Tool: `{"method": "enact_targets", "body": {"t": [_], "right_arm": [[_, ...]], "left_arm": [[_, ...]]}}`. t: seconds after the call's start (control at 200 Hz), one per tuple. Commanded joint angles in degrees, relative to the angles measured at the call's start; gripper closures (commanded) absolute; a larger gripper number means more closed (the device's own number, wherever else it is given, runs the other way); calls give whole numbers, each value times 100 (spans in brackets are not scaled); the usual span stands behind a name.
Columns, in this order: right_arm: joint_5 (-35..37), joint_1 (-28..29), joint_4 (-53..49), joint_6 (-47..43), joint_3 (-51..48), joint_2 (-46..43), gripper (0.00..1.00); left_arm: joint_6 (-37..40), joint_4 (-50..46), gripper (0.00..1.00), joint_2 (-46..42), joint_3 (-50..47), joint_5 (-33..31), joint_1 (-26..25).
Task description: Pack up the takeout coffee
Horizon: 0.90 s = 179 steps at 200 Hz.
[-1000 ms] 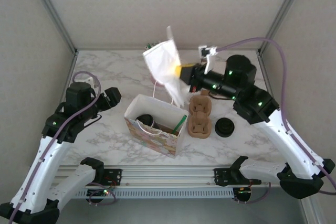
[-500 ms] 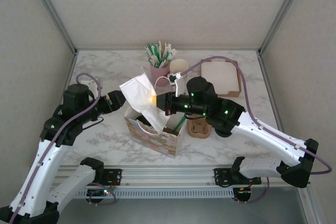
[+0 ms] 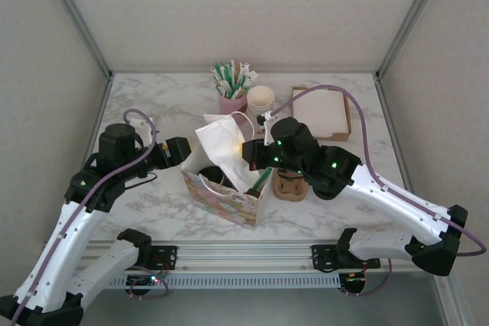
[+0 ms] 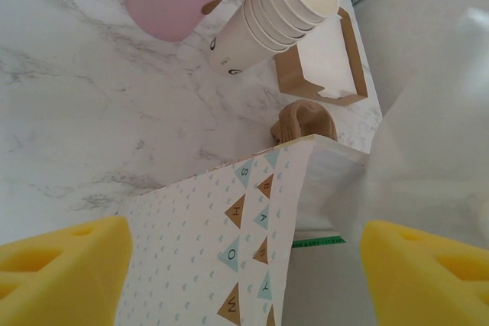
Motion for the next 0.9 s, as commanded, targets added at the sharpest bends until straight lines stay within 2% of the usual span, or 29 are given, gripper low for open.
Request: {"method": "enact_targets", "body": {"t": [0.0, 0.566, 0.701, 0.891], "right_arm": [[381, 29, -691, -318, 313, 134, 100], [520, 397, -2234, -1980, 1445, 1287, 100], [526, 511, -2497, -2301, 1637, 1555, 100], [908, 688, -2736, -2667, 1810, 1857, 100]], "left_arm": [[135, 99, 22, -26, -54, 62, -74], [206, -101, 23, 45, -19, -383, -179], [213, -200, 23, 60, 7, -659, -192], [206, -316, 23, 62, 60, -1052, -188]]}}
